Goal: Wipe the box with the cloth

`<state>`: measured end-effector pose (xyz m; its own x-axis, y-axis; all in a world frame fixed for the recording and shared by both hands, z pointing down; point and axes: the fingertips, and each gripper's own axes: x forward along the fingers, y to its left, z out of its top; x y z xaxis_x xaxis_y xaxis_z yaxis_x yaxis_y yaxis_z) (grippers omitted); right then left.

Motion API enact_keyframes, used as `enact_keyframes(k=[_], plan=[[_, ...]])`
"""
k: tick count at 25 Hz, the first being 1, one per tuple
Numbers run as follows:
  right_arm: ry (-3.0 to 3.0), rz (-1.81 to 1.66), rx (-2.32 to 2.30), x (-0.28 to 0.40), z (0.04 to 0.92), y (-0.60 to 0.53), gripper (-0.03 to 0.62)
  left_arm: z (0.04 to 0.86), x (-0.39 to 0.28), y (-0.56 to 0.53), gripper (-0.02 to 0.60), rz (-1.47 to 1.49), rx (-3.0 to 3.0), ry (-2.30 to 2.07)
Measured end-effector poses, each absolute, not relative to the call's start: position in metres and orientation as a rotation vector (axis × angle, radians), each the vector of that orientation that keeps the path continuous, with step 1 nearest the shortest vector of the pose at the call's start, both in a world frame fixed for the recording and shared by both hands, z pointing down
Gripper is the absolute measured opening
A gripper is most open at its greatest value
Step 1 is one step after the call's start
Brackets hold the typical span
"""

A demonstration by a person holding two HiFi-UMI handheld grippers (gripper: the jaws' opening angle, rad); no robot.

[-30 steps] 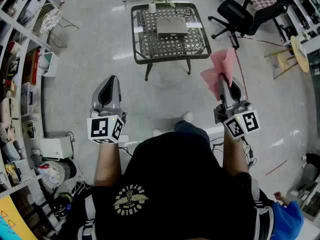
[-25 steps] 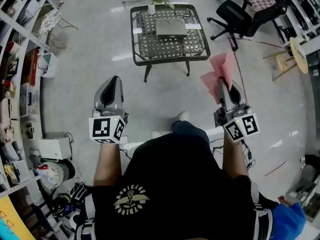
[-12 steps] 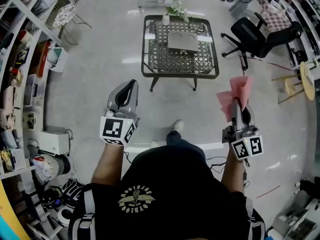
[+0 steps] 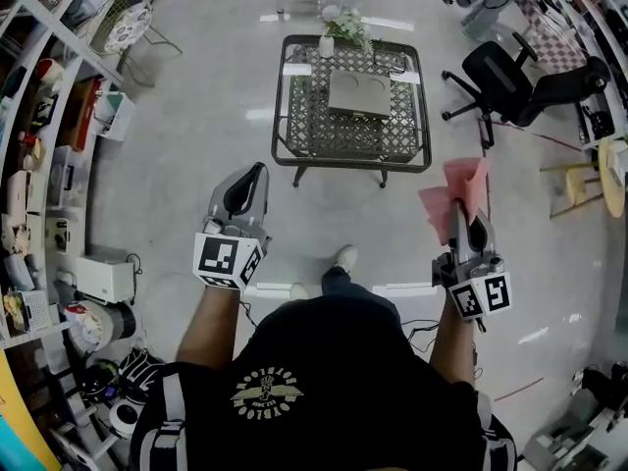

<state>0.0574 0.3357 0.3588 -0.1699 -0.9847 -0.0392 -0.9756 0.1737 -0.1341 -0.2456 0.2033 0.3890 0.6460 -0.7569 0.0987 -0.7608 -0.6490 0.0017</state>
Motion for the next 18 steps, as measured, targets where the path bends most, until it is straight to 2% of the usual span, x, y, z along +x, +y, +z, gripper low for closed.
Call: enact_keyframes(k=[18], plan=[[2.316, -0.146, -1.858, 0.187, 0.358, 0.258, 0.018, 0.378, -0.142, 0.135, 0.0, 0.159, 2.779, -1.39]])
